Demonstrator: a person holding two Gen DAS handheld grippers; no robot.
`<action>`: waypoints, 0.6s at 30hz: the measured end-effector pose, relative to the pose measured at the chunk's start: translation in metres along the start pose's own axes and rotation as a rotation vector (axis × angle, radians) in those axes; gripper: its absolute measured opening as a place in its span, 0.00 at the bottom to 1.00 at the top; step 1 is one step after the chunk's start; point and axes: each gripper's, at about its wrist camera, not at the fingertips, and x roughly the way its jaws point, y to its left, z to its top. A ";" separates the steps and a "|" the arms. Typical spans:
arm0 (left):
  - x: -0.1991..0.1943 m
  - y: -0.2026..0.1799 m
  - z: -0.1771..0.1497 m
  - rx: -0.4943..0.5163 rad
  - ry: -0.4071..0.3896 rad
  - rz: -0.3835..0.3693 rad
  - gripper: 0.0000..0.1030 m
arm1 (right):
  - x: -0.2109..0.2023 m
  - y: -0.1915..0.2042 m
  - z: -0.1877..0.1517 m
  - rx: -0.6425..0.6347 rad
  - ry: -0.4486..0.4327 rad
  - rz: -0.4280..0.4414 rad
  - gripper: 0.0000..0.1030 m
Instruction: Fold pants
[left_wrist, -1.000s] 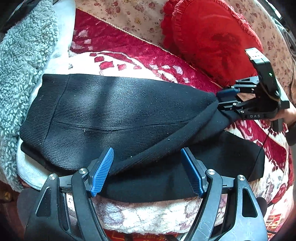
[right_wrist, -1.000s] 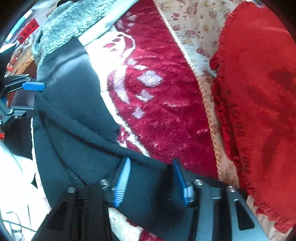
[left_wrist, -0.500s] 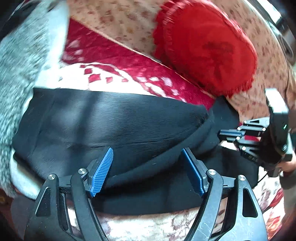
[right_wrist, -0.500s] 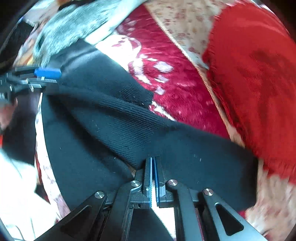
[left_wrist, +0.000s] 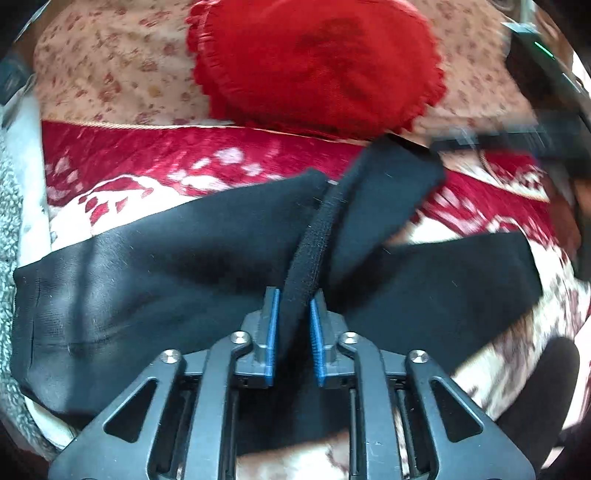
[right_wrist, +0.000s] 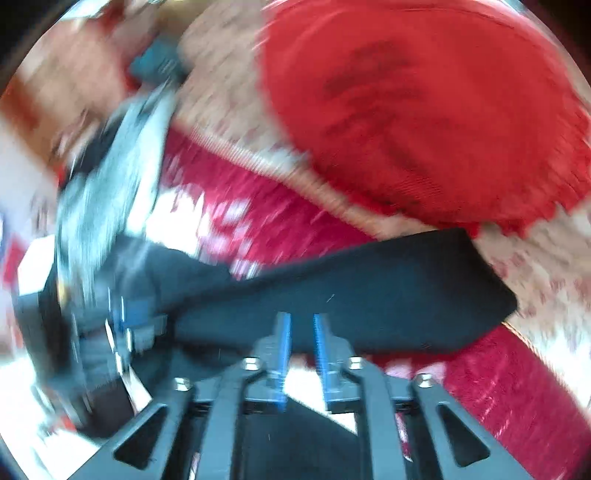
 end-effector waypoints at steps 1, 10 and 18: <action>0.000 -0.006 -0.005 0.016 0.010 -0.017 0.12 | -0.005 -0.008 0.004 0.052 -0.020 -0.009 0.39; -0.008 -0.028 -0.039 0.099 0.006 -0.067 0.07 | 0.027 -0.042 0.039 0.335 0.035 -0.114 0.42; -0.010 -0.025 -0.044 0.049 0.006 -0.103 0.07 | 0.078 -0.049 0.065 0.373 0.137 -0.167 0.46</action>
